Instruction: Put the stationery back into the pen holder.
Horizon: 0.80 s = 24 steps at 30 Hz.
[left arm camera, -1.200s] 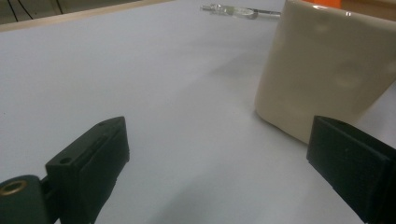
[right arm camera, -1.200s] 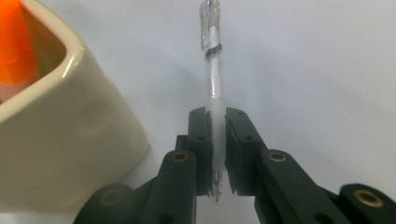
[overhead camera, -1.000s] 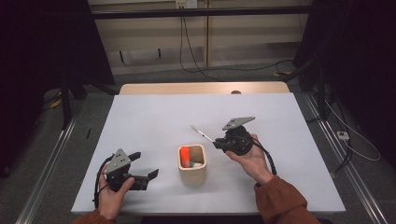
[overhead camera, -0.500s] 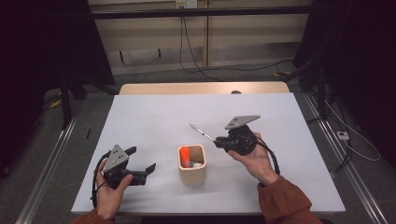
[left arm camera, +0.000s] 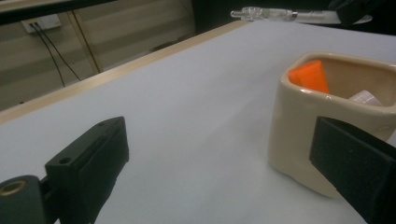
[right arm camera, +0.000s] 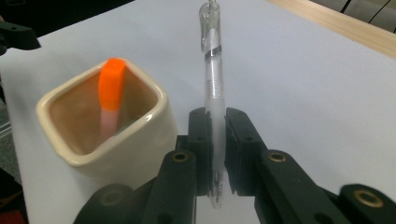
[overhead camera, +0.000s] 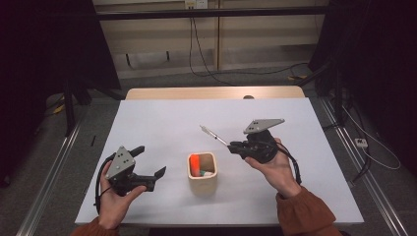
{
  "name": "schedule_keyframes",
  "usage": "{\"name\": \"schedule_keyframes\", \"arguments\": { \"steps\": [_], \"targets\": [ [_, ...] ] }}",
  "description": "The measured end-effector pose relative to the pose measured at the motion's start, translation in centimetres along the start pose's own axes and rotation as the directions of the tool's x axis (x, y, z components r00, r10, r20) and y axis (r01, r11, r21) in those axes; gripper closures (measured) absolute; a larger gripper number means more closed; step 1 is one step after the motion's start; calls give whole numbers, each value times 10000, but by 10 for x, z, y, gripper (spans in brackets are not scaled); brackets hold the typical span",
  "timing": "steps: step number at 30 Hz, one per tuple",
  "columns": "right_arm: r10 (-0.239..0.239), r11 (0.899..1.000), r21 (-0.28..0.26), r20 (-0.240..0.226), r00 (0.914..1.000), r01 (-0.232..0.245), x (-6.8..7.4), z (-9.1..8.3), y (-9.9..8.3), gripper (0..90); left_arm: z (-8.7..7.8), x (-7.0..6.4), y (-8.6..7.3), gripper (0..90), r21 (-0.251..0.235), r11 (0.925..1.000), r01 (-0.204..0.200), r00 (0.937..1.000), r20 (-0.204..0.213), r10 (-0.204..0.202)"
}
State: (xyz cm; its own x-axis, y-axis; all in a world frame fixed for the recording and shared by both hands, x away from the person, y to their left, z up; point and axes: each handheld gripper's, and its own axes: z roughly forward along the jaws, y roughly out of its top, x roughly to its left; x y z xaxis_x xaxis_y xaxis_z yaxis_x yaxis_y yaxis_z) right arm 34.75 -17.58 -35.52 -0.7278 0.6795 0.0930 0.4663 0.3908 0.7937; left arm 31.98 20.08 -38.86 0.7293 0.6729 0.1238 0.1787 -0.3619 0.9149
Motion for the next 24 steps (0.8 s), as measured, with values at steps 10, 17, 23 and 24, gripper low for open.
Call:
{"name": "schedule_keyframes", "arguments": {
  "steps": [10,17,23,24],
  "targets": [
    [-435,9987,251,-282,9987,442,12,-16,2,818,6,-22,22,57,-117,9823,-1871,9815,-427,1864],
    [-801,9943,667,-550,9953,837,17,-25,8,818,11,-35,37,63,-164,9501,-3116,9465,-940,3088],
    [-988,9919,721,-751,9923,1043,20,-30,17,818,12,-42,47,65,-131,9183,-3957,9105,-1363,3904],
    [-969,9922,705,-780,9922,1025,20,-30,19,818,13,-44,48,65,-98,9090,-4166,8999,-1463,4109]
  ]
}}
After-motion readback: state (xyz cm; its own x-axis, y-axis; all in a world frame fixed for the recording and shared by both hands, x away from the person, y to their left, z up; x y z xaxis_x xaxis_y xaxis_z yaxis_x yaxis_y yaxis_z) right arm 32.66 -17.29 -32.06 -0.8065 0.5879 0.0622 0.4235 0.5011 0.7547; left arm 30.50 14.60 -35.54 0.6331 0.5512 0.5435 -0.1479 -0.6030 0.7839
